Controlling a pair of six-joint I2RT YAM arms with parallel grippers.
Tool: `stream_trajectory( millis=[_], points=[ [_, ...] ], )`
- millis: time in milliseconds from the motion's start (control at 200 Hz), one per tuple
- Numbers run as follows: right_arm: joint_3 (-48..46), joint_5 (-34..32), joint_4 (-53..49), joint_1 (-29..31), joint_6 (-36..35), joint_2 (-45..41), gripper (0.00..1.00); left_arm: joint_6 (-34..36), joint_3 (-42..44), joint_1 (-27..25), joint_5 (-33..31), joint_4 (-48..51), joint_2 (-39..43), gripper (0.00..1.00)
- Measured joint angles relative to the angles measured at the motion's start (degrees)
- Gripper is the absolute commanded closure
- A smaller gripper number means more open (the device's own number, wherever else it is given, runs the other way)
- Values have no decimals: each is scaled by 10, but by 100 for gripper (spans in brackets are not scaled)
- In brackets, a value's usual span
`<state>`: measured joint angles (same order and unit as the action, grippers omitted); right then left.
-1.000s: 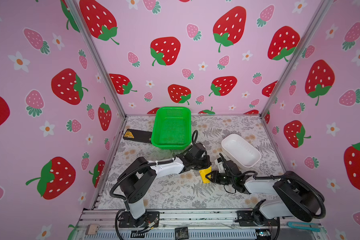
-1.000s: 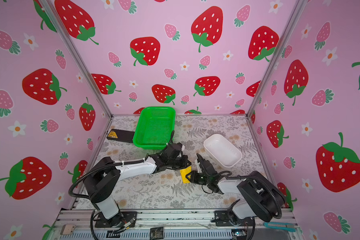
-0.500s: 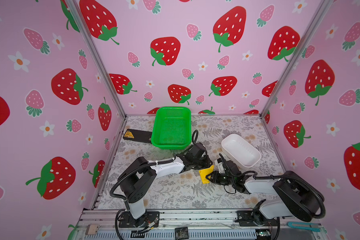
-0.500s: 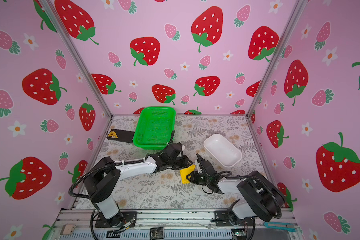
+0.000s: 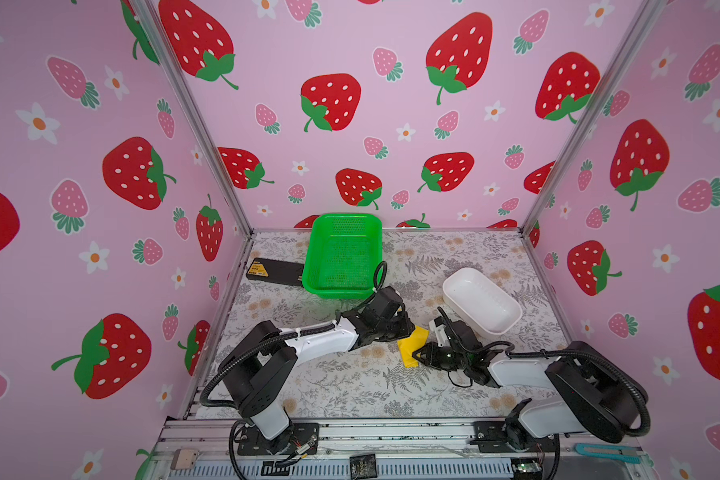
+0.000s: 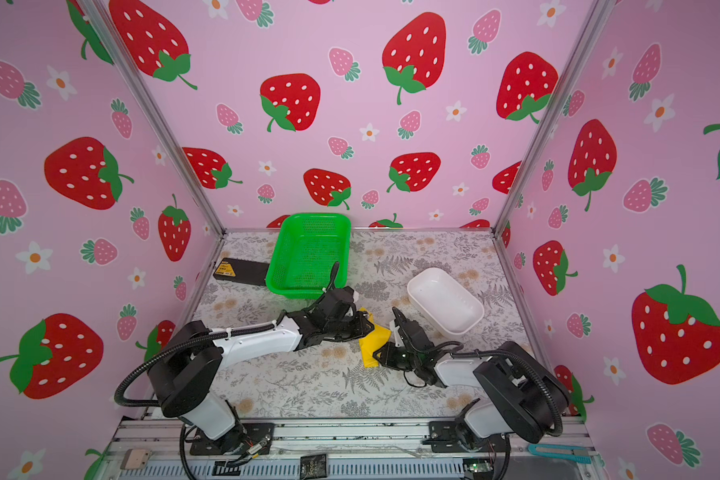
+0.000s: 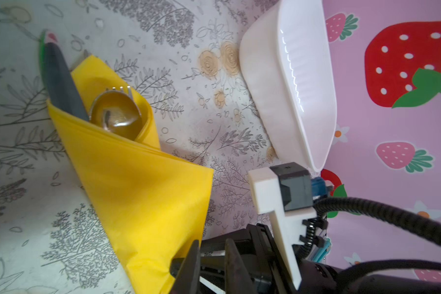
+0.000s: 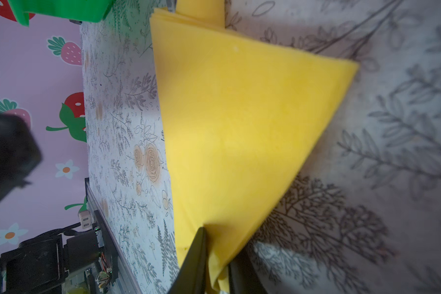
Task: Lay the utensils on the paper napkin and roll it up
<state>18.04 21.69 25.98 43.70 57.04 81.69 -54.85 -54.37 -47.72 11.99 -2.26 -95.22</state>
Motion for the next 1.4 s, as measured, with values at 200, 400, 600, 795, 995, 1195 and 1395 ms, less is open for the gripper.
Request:
stream_trajectory(
  millis=[200,400,600,795,995,1195,1395],
  points=[
    [0,0,-4,0,0,0,86,2,5,7,-4,-1,-19,88],
    [0,0,-7,0,0,-1,86,11,0,14,-4,-5,-55,89],
    [0,0,-8,0,0,-1,86,29,-16,18,-4,-4,-86,92],
    [0,-1,-9,0,0,-2,83,40,-22,18,-3,-4,-96,93],
    [4,-1,-18,0,-1,-7,78,41,-22,18,1,-5,-97,98],
    [12,-5,-27,-1,0,-11,66,41,-22,18,7,-11,-108,98],
    [17,-26,-20,-5,8,-10,60,41,-22,18,11,-19,-111,99]
  ],
)
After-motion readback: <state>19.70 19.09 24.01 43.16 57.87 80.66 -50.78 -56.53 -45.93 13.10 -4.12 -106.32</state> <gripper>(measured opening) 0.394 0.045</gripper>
